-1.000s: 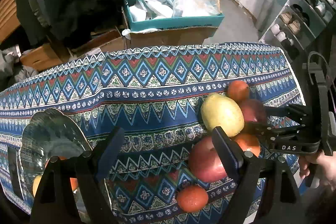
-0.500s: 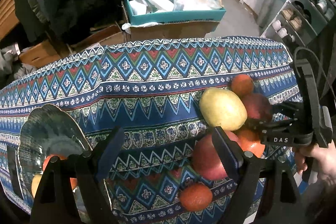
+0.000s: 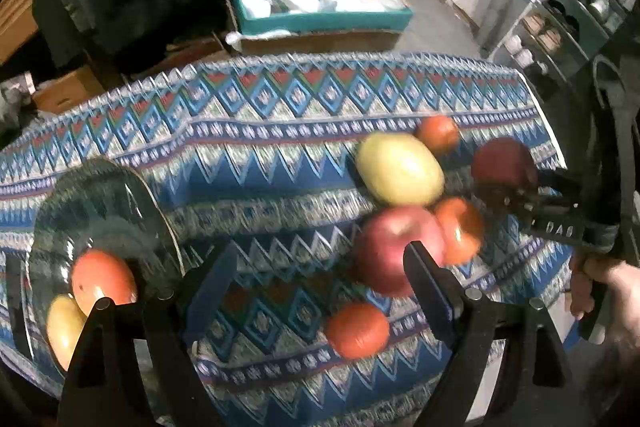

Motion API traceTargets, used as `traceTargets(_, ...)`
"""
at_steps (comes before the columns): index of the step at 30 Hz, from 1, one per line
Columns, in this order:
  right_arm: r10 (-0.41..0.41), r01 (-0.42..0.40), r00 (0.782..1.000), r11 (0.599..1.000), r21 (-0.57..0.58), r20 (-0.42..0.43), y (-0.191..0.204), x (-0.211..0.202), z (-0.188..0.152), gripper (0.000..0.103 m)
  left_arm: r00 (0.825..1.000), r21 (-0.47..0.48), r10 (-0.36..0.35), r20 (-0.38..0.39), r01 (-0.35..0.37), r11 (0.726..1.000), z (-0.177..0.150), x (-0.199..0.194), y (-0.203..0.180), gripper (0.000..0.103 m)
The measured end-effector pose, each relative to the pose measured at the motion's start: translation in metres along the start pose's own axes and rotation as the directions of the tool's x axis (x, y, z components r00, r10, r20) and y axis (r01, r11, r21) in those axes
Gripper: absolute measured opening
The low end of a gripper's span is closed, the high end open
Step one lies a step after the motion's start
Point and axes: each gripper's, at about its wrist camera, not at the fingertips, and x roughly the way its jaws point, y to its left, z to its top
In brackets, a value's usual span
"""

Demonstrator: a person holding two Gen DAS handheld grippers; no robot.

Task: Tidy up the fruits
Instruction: 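Grasp the dark red apple with the right tool while the left tool approaches a brown round fruit, then lift the dark red apple with the right tool while the left tool grasps the brown fruit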

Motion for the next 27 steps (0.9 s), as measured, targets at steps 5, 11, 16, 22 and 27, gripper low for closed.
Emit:
traceTargets(5, -0.014, 0.014, 1.0, 1.0, 0.015, 0.013, -0.001, -0.019, -0.015, 0.071, 1.0, 0.025, -0.009, -0.027, 0.01, 1.0, -0.022, 0.004, -0.011, 0.087)
traceTargets(11, -0.014, 0.013, 1.0, 1.0, 0.015, 0.028, 0.009, -0.034, -0.025, 0.072, 0.999, 0.034, -0.005, -0.05, 0.006, 0.999, -0.043, 0.011, -0.015, 0.087)
traceTargets(16, -0.003, 0.003, 0.999, 1.0, 0.008, 0.041, 0.017, -0.04, -0.026, 0.072, 0.996, 0.017, -0.008, -0.085, 0.009, 1.0, -0.054, 0.025, -0.014, 0.087)
traceTargets(22, 0.0, -0.001, 0.999, 1.0, 0.012, 0.037, 0.017, -0.039, -0.027, 0.071, 0.995, 0.045, 0.019, -0.095, -0.014, 0.999, -0.059, 0.038, -0.019, 0.081)
traceTargets(27, 0.006, -0.006, 1.0, 1.0, 0.015, 0.031, 0.017, -0.037, -0.027, 0.072, 0.993, 0.091, 0.024, -0.115, -0.013, 0.996, -0.062, 0.048, -0.029, 0.057)
